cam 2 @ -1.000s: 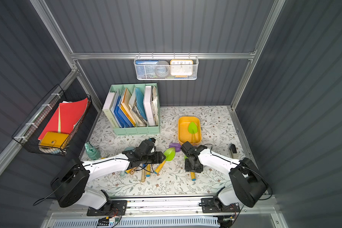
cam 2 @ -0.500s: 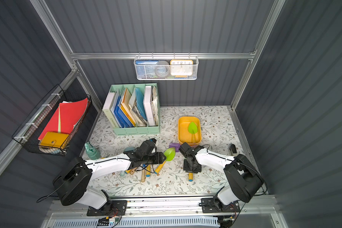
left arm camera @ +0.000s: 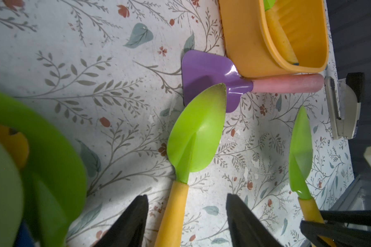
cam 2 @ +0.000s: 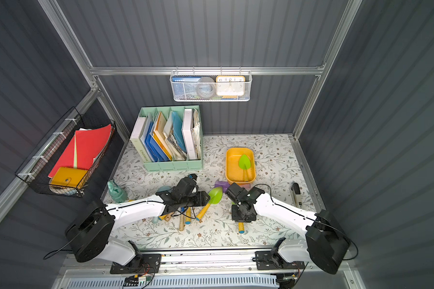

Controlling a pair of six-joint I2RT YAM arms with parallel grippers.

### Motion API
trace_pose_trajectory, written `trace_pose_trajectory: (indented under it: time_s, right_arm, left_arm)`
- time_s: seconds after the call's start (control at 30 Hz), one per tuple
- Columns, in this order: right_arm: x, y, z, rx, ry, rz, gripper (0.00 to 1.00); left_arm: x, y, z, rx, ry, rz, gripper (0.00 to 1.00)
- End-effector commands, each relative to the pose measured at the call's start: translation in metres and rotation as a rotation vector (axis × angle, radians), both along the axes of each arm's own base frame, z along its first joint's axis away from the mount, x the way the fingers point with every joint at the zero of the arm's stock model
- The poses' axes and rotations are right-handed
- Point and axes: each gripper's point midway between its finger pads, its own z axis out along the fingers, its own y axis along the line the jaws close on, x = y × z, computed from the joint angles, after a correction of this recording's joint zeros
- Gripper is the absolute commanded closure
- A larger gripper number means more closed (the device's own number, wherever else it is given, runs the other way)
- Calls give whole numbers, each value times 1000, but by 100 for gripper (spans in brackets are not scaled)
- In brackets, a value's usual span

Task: Put the shovel into the storage box
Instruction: Pick up the shovel from the center of the board, then place the shovel in the storage box.

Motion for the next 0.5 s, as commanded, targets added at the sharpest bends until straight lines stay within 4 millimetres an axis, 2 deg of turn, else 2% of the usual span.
trace_pose_trajectory:
  time_s: [0.0, 0.1, 0.27, 0.47]
  right_arm:
    - [2, 7, 21, 32, -30, 30, 83]
    - [14, 13, 39, 43, -85, 55, 83]
    - [47, 14, 70, -4, -209, 58, 83]
    - [107, 17, 95, -15, -297, 34, 84]
  left_arm:
    - [5, 0, 14, -18, -36, 27, 36]
    - [6, 2, 16, -20, -41, 43, 36]
    - [7, 4, 21, -24, -54, 56, 36]
    - [10, 2, 23, -29, -58, 60, 36]
